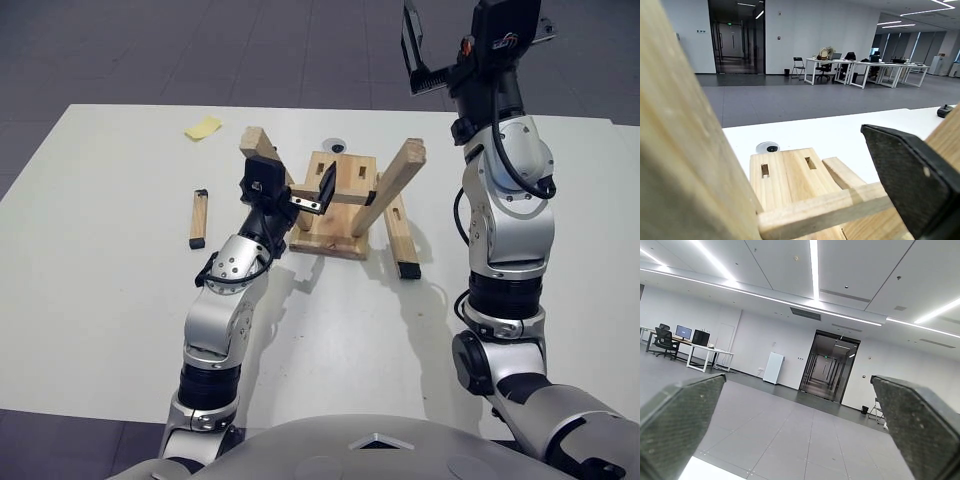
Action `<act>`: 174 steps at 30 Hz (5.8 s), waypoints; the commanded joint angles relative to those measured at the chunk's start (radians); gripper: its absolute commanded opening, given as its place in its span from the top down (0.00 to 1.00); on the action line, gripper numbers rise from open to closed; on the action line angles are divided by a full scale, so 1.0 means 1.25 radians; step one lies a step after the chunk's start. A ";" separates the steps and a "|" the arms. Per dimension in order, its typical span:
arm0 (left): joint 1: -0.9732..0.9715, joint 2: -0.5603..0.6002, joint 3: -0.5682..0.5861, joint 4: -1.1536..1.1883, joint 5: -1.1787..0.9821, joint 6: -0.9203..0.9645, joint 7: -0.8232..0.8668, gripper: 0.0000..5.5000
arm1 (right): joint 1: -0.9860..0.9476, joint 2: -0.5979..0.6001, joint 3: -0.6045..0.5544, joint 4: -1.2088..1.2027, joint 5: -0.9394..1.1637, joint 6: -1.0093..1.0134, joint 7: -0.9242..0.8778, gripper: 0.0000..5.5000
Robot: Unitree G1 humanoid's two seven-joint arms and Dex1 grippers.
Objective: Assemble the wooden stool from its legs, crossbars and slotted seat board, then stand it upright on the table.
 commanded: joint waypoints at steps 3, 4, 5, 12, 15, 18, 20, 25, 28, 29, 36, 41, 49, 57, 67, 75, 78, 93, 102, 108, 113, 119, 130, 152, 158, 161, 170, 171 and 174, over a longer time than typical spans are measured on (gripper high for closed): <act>-0.012 0.015 -0.028 -0.040 0.013 0.032 -0.015 0.02 | 0.001 -0.011 -0.003 0.029 0.006 -0.008 -0.006 0.02; -0.022 0.018 -0.019 -0.035 0.013 0.032 -0.014 0.02 | 0.001 -0.011 -0.004 0.032 0.006 -0.010 -0.006 0.02; -0.041 0.016 0.001 -0.034 0.005 0.034 -0.010 0.02 | 0.002 -0.013 -0.005 0.037 0.007 -0.012 -0.007 0.02; -0.178 -0.014 0.087 -0.087 -0.090 0.072 -0.003 0.02 | 0.011 -0.017 -0.024 0.068 0.021 -0.018 -0.013 0.02; -0.220 -0.014 0.128 -0.076 -0.119 0.076 0.005 0.02 | 0.004 -0.019 -0.024 0.081 0.025 -0.028 -0.014 0.02; -0.287 -0.019 0.187 -0.044 -0.163 0.072 0.018 0.02 | -0.002 -0.022 -0.026 0.091 0.028 -0.036 -0.018 0.02; -0.347 -0.015 0.233 -0.015 -0.184 0.062 0.038 0.02 | -0.004 -0.023 -0.026 0.095 0.031 -0.039 -0.020 0.02; -0.425 0.061 0.283 0.061 -0.176 0.071 0.037 0.02 | 0.001 -0.028 -0.026 0.094 0.032 -0.040 -0.025 0.02; -0.341 0.115 0.167 0.137 -0.102 0.108 -0.012 0.02 | 0.005 -0.027 -0.028 0.093 0.032 -0.036 -0.032 0.02; -0.305 0.122 0.131 0.164 -0.086 0.115 -0.027 0.02 | 0.004 -0.025 -0.026 0.094 0.033 -0.036 -0.034 0.02; -0.222 0.066 0.045 0.311 -0.018 -0.002 -0.032 0.02 | 0.013 -0.020 -0.015 0.096 0.038 -0.031 -0.029 0.02; -0.298 0.007 0.121 0.298 -0.054 -0.075 0.015 0.02 | 0.027 -0.022 -0.011 0.092 0.036 -0.030 -0.031 0.02; -0.351 -0.008 0.320 0.165 -0.066 -0.068 0.215 0.02 | 0.051 -0.036 -0.177 0.090 -0.033 -0.068 -0.264 0.02; -0.131 0.101 0.134 0.107 0.122 0.138 0.208 0.02 | 0.209 -0.070 -0.129 0.094 -0.098 0.001 -0.241 0.02; -0.111 0.004 -0.065 0.084 0.235 0.159 0.215 0.02 | 0.308 0.062 0.063 -0.020 -0.122 0.045 -0.214 0.02; -0.098 -0.062 0.168 0.067 0.236 0.208 0.333 0.02 | 0.309 0.050 -0.127 0.014 -0.129 0.119 -0.332 0.02; -0.121 -0.026 0.101 0.021 0.259 0.152 0.275 0.02 | 0.302 0.040 -0.107 0.006 -0.103 0.088 -0.280 0.02; -0.128 -0.086 0.033 0.106 0.293 0.152 0.256 0.02 | 0.315 0.061 -0.004 -0.003 -0.140 0.100 -0.258 0.02; -0.133 -0.038 0.013 0.052 0.274 0.066 0.172 0.02 | 0.303 0.033 -0.007 -0.033 -0.064 0.039 -0.174 0.02; -0.151 -0.058 -0.085 0.129 0.291 0.078 0.125 0.02 | 0.313 0.053 0.132 -0.035 -0.059 -0.008 -0.092 0.02; -0.150 -0.101 0.048 0.161 0.288 0.146 0.222 0.02 | 0.296 0.042 0.038 0.053 -0.128 0.066 -0.205 0.02; -0.148 -0.074 0.106 0.118 0.286 0.095 0.243 0.02 | 0.275 0.031 -0.059 0.062 -0.093 0.066 -0.236 0.02; -0.154 -0.072 0.014 0.154 0.309 0.075 0.184 0.02 | 0.284 0.052 0.049 0.032 -0.087 0.001 -0.166 0.02; -0.220 -0.054 0.367 0.094 0.198 0.035 0.382 0.02 | 0.262 -0.069 -0.262 -0.344 0.631 0.236 0.081 0.02; -0.220 -0.074 0.353 0.109 0.184 0.035 0.389 0.02 | 0.333 -0.151 -0.131 -0.354 0.581 0.269 0.120 0.02; -0.222 -0.080 0.348 0.114 0.181 0.036 0.392 0.02 | 0.351 -0.159 -0.113 -0.330 0.545 0.249 0.115 0.11; -0.224 -0.077 0.344 0.133 0.178 0.050 0.385 0.02 | 0.387 -0.143 -0.085 -0.296 0.497 0.227 0.088 0.37; -0.223 -0.076 0.344 0.133 0.178 0.051 0.384 0.02 | 0.389 -0.141 -0.083 -0.292 0.493 0.227 0.086 0.40; -0.220 -0.078 0.341 0.134 0.180 0.052 0.383 0.02 | 0.392 -0.138 -0.076 -0.281 0.485 0.228 0.080 0.50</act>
